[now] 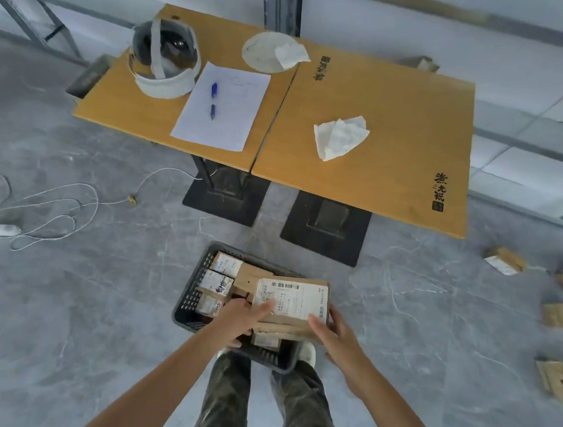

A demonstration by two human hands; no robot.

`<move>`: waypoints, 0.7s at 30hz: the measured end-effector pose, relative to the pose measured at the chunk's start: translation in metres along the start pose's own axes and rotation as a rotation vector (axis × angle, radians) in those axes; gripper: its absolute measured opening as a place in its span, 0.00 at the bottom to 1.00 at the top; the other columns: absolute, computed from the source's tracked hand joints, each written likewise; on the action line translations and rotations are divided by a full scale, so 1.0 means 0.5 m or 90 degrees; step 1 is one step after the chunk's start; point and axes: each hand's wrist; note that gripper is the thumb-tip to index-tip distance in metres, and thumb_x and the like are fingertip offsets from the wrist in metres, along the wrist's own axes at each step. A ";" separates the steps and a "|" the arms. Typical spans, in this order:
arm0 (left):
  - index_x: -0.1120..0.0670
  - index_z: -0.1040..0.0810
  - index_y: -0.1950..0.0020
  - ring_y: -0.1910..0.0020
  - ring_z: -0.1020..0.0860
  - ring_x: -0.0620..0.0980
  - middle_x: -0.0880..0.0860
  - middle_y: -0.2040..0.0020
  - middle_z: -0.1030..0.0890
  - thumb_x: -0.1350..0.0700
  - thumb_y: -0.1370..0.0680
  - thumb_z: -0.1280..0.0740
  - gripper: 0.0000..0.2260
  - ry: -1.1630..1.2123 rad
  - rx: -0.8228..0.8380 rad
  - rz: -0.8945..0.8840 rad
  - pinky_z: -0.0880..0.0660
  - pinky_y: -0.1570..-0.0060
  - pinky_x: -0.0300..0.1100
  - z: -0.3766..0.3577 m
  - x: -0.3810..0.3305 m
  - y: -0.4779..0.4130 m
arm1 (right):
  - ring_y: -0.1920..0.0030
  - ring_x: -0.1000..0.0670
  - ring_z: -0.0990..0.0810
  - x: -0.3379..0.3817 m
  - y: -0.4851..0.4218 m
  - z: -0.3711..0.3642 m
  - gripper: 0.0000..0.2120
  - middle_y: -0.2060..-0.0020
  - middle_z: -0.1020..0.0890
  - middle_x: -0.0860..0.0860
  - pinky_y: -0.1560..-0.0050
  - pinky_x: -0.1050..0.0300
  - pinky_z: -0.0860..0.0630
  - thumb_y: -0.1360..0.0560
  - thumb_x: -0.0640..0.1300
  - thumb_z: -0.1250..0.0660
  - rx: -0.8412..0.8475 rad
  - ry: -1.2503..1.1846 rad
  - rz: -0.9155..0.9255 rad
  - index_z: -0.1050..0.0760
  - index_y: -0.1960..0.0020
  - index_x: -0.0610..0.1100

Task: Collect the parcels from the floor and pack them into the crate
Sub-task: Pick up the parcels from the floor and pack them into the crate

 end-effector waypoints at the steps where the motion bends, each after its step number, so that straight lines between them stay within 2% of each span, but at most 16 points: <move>1: 0.54 0.29 0.35 0.42 0.24 0.53 0.53 0.39 0.24 0.38 0.26 0.36 0.27 0.059 0.016 0.023 0.22 0.50 0.48 -0.001 0.021 -0.020 | 0.42 0.54 0.28 -0.021 -0.011 -0.015 0.28 0.38 0.28 0.55 0.48 0.61 0.28 0.23 0.54 0.36 -0.006 -0.006 -0.020 0.41 0.27 0.55; 4: 0.55 0.30 0.40 0.45 0.24 0.54 0.54 0.41 0.24 0.45 0.29 0.29 0.23 0.230 0.094 0.115 0.21 0.49 0.52 0.001 0.082 -0.066 | 0.42 0.51 0.27 -0.091 -0.044 -0.068 0.27 0.37 0.26 0.51 0.41 0.53 0.26 0.23 0.52 0.35 -0.064 -0.014 -0.089 0.39 0.27 0.51; 6: 0.55 0.29 0.45 0.49 0.24 0.53 0.55 0.44 0.24 0.51 0.28 0.29 0.17 0.285 0.088 0.141 0.22 0.48 0.55 -0.001 0.122 -0.102 | 0.44 0.48 0.24 -0.135 -0.068 -0.107 0.25 0.40 0.24 0.49 0.39 0.47 0.25 0.23 0.51 0.35 -0.115 -0.006 -0.143 0.36 0.28 0.49; 8: 0.55 0.29 0.49 0.49 0.25 0.53 0.55 0.46 0.24 0.54 0.26 0.30 0.12 0.289 0.059 0.147 0.23 0.45 0.56 -0.005 0.153 -0.146 | 0.54 0.48 0.20 -0.166 -0.097 -0.143 0.22 0.50 0.21 0.51 0.48 0.49 0.20 0.23 0.51 0.34 -0.159 -0.012 -0.202 0.32 0.32 0.47; 10: 0.54 0.29 0.51 0.46 0.25 0.55 0.55 0.47 0.24 0.55 0.25 0.31 0.09 0.277 0.040 0.170 0.23 0.46 0.54 -0.013 0.176 -0.194 | 0.60 0.48 0.20 -0.197 -0.137 -0.172 0.19 0.54 0.20 0.49 0.56 0.52 0.17 0.23 0.48 0.34 -0.195 -0.029 -0.237 0.31 0.35 0.44; 13: 0.53 0.28 0.52 0.46 0.23 0.56 0.54 0.50 0.23 0.56 0.24 0.33 0.05 0.271 0.017 0.182 0.22 0.46 0.52 -0.034 0.196 -0.282 | 0.54 0.46 0.19 -0.247 -0.224 -0.199 0.20 0.47 0.20 0.46 0.59 0.53 0.17 0.24 0.42 0.32 -0.273 -0.054 -0.239 0.32 0.34 0.41; 15: 0.54 0.26 0.50 0.49 0.22 0.54 0.54 0.51 0.23 0.57 0.23 0.34 0.03 0.246 0.012 0.177 0.21 0.50 0.49 -0.054 0.209 -0.351 | 0.49 0.44 0.19 -0.283 -0.297 -0.209 0.20 0.43 0.21 0.45 0.55 0.51 0.17 0.25 0.40 0.32 -0.318 -0.026 -0.231 0.32 0.34 0.41; 18: 0.56 0.25 0.43 0.50 0.21 0.53 0.56 0.50 0.22 0.58 0.22 0.37 0.08 0.217 0.057 0.168 0.21 0.58 0.42 -0.089 0.238 -0.486 | 0.46 0.42 0.19 -0.345 -0.432 -0.209 0.19 0.42 0.21 0.42 0.50 0.44 0.19 0.26 0.38 0.31 -0.376 -0.015 -0.231 0.31 0.36 0.40; 21: 0.57 0.28 0.37 0.46 0.23 0.52 0.56 0.44 0.23 0.61 0.22 0.37 0.14 0.185 0.102 0.131 0.23 0.54 0.41 -0.122 0.258 -0.643 | 0.46 0.43 0.20 -0.410 -0.587 -0.198 0.17 0.44 0.21 0.43 0.48 0.43 0.20 0.26 0.38 0.31 -0.406 -0.039 -0.216 0.30 0.39 0.41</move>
Point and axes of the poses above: each hand's wrist, its own y-axis away from the middle knuckle, its own z-axis out of the back of the hand, x = y × z
